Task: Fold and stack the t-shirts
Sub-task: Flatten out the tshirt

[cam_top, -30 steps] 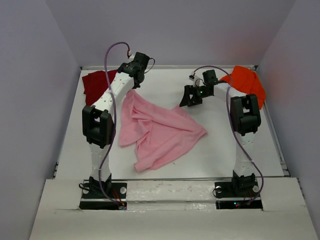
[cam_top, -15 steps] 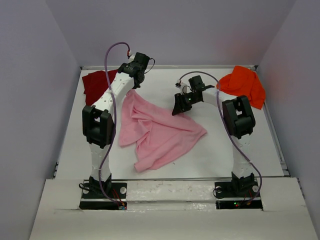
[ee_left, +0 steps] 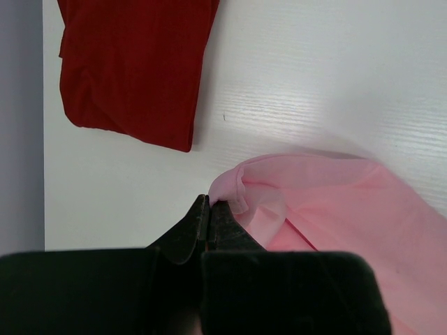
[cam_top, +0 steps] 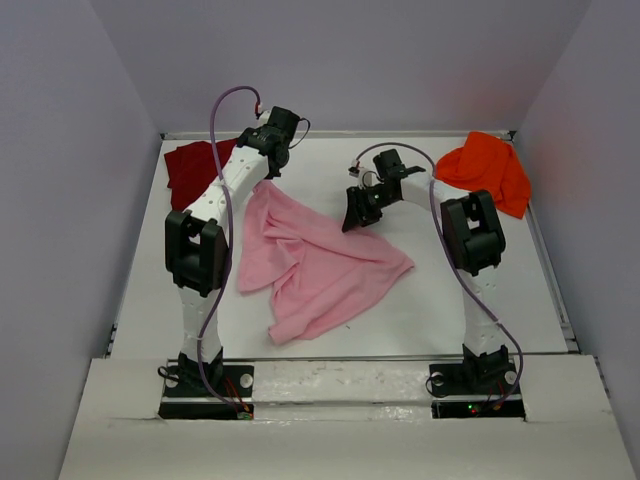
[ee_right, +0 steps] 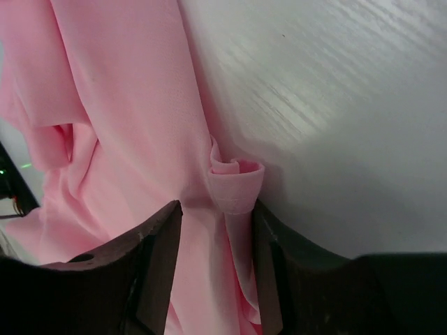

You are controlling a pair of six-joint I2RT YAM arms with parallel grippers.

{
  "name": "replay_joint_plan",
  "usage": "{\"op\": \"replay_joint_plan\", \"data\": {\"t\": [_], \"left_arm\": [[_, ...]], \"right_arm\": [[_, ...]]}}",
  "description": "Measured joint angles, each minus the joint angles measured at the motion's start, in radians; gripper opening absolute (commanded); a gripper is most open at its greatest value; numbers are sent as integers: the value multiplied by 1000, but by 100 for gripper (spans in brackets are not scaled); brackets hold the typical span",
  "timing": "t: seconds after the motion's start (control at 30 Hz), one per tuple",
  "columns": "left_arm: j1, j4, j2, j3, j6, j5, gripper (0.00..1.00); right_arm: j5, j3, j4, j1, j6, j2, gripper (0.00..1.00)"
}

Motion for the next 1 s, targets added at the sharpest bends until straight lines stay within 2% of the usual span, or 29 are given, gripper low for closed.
{"op": "replay_joint_plan", "data": {"t": [0.17, 0.83, 0.87, 0.9, 0.97, 1.0], "left_arm": [[0, 0, 0, 0, 0, 0, 2], [0, 4, -16, -25, 0, 0, 2], [0, 4, -16, -26, 0, 0, 2], [0, 5, -16, -27, 0, 0, 2], [0, 7, -16, -31, 0, 0, 2], [0, 7, -16, -32, 0, 0, 2]], "right_arm": [[-21, 43, -11, 0, 2, 11, 60], [-123, 138, -37, -31, 37, 94, 56], [-125, 146, -39, -33, 38, 100, 51], [-126, 153, -41, -35, 38, 104, 41], [-124, 169, -48, -39, 39, 116, 33], [-124, 170, -47, -40, 38, 119, 18]]}}
